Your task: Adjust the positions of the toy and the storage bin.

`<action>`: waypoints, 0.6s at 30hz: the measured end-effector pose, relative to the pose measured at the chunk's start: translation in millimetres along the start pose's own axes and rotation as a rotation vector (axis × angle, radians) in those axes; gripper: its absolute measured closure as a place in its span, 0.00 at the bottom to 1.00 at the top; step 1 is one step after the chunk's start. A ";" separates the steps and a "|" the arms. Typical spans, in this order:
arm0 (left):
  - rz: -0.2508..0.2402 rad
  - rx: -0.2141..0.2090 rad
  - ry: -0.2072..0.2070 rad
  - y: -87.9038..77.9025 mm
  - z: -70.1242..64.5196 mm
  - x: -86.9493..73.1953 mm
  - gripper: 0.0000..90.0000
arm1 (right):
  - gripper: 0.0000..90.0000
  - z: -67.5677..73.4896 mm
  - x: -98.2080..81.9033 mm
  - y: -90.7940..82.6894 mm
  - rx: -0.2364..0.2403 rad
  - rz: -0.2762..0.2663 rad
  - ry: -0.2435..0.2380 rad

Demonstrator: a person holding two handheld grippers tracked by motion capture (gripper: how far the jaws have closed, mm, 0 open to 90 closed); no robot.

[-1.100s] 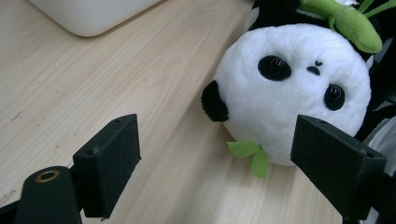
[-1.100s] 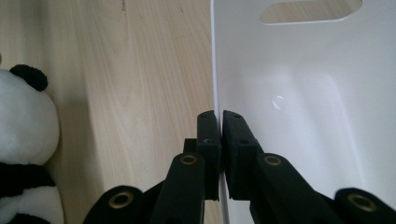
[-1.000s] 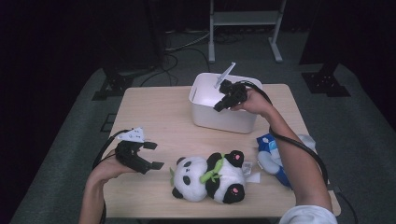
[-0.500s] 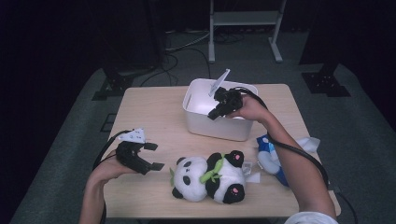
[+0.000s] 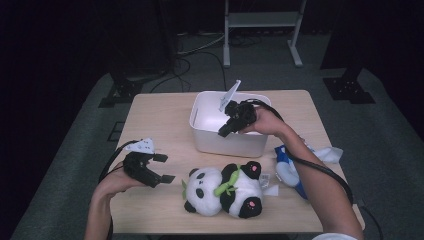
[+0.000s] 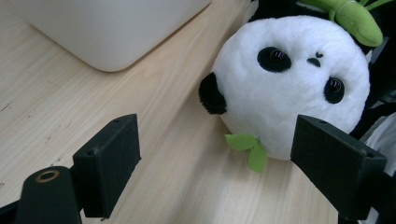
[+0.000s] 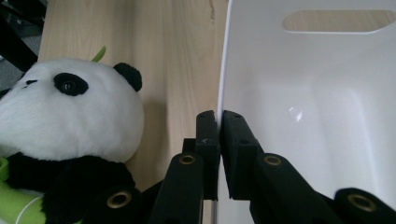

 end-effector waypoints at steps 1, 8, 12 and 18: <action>0.000 0.000 -0.003 -0.1 0.1 -0.5 0.16 | 0.94 1.2 0.2 0.4 0.002 -0.001 -0.003; -0.006 0.002 -0.013 -1.3 1.2 -2.8 0.16 | 0.94 9.5 -0.3 0.9 0.026 0.000 -0.003; -0.003 0.005 -0.010 -1.5 1.8 -3.4 0.16 | 0.94 13.3 -0.9 0.9 0.028 -0.006 -0.007; 0.005 0.002 -0.018 0.5 2.7 -5.6 0.16 | 0.94 21.5 -0.1 1.3 0.046 -0.002 -0.021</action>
Point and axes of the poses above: each handheld gripper's, and its own axes: y roughly forward along the jaws, x roughly out of its top, z roughly to its left, the point moved 1 cm from there along y, roughly forward along the jaws, and after that the axes turned 9 degrees about -z, right-handed, at the moved point
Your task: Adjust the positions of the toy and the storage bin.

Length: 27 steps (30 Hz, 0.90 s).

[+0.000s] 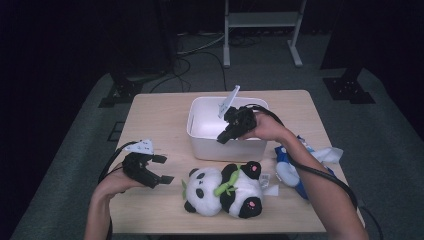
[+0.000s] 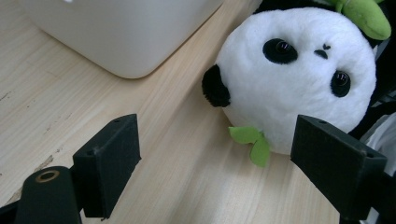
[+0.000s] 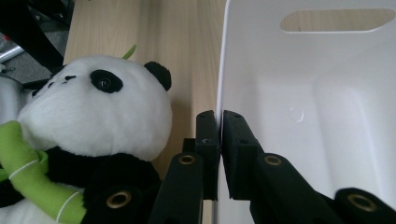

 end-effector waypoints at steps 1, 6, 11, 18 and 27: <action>0.001 -0.001 0.000 0.2 0.1 -0.1 0.16 | 0.94 1.3 0.4 -0.1 0.002 -0.002 -0.007; 0.005 -0.004 0.000 1.2 0.5 -0.6 0.16 | 0.89 3.5 2.4 -1.4 0.011 -0.013 0.013; 0.005 -0.005 0.002 1.8 0.6 -0.7 0.16 | 0.80 7.2 4.0 -6.7 0.005 -0.033 0.040; 0.005 -0.005 0.002 3.0 0.4 -0.5 0.16 | 0.72 15.4 4.0 -20.2 -0.009 -0.065 0.054; 0.009 -0.005 -0.003 5.8 0.2 -0.9 0.12 | 0.65 32.0 2.7 -40.6 -0.014 -0.108 0.058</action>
Point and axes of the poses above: each handheld gripper's, and its own axes: y roughly forward along the jaws, x roughly out of its top, z roughly to its left, the point moved 1 cm from there along y, roughly forward along the jaws, and after that the axes turned 9 degrees about -z, right-handed, at the moved point
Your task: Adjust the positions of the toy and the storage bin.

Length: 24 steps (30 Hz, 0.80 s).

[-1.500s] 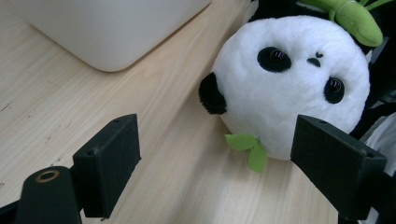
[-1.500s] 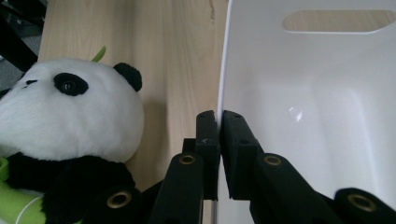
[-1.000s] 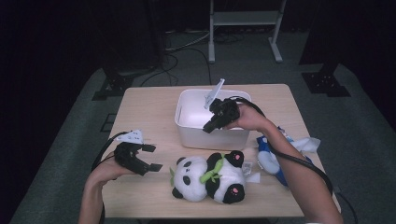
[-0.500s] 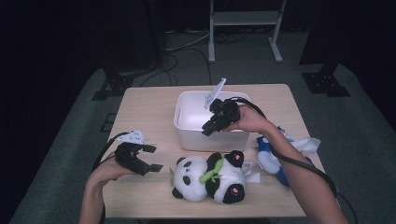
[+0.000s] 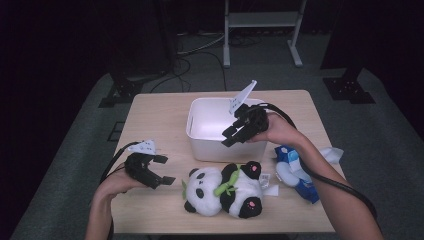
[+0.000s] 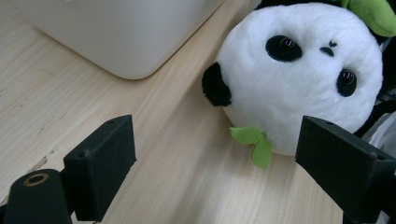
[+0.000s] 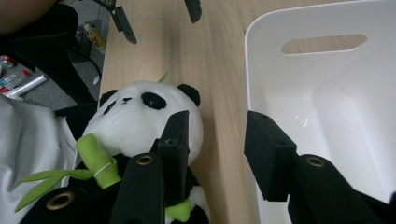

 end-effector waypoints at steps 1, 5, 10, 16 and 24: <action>0.001 0.000 0.001 0.1 -0.1 0.1 0.12 | 0.64 1.4 -0.2 -0.9 -0.002 0.000 0.000; 0.003 0.000 0.002 0.0 -0.1 0.2 0.12 | 0.64 8.0 -1.8 -3.4 0.002 -0.004 -0.003; 0.006 -0.001 -0.001 0.6 -0.1 -0.3 0.12 | 0.62 21.1 -7.0 -2.5 0.032 -0.002 -0.012; 0.002 -0.006 0.009 -0.9 -0.4 0.0 0.12 | 0.60 32.3 -14.0 4.0 0.062 0.001 -0.009; 0.007 0.003 0.003 -0.3 0.9 -1.6 0.11 | 0.55 43.9 -30.4 18.6 0.105 0.046 -0.003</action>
Point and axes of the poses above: each handheld gripper's, and its own axes: y roughly forward along the jaws, x roughly out of its top, z roughly to its left, the point moved 1 cm from there along y, roughly forward along the jaws, and after that the axes turned 9 degrees about -z, right-handed, at the moved point
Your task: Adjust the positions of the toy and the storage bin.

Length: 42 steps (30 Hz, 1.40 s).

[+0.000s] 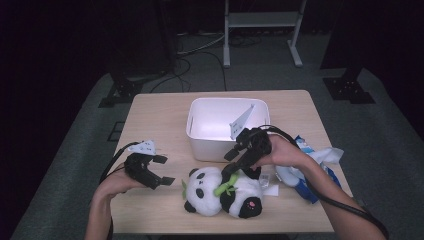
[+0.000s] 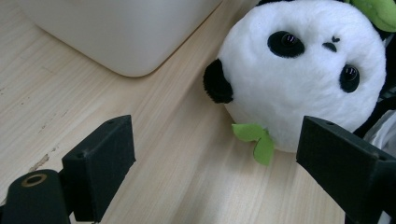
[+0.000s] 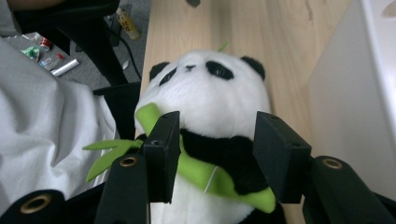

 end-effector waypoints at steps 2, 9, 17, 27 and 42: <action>0.007 -0.001 0.000 0.3 0.2 -0.4 0.11 | 0.54 1.9 -3.9 2.3 0.007 0.011 -0.001; 0.007 0.002 0.000 -0.2 0.3 -0.4 0.11 | 0.50 8.5 -16.2 5.2 0.029 0.019 0.011; 0.012 0.002 0.005 0.2 -0.1 -0.4 0.11 | 0.43 22.6 -23.3 13.5 0.028 0.052 -0.015; 0.006 0.004 -0.001 -0.8 1.2 -1.3 0.11 | 0.38 30.6 -22.6 40.5 0.001 0.121 -0.065; -0.001 0.004 -0.011 -0.6 1.3 -2.3 0.11 | 0.48 28.0 -29.8 57.9 -0.088 0.210 -0.025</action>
Point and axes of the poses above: each handheld gripper's, and its own axes: y roughly forward along the jaws, x roughly out of its top, z roughly to its left, the point moved 1 cm from there along y, roughly forward along the jaws, and after that the axes turned 9 degrees about -z, right-handed, at the moved point
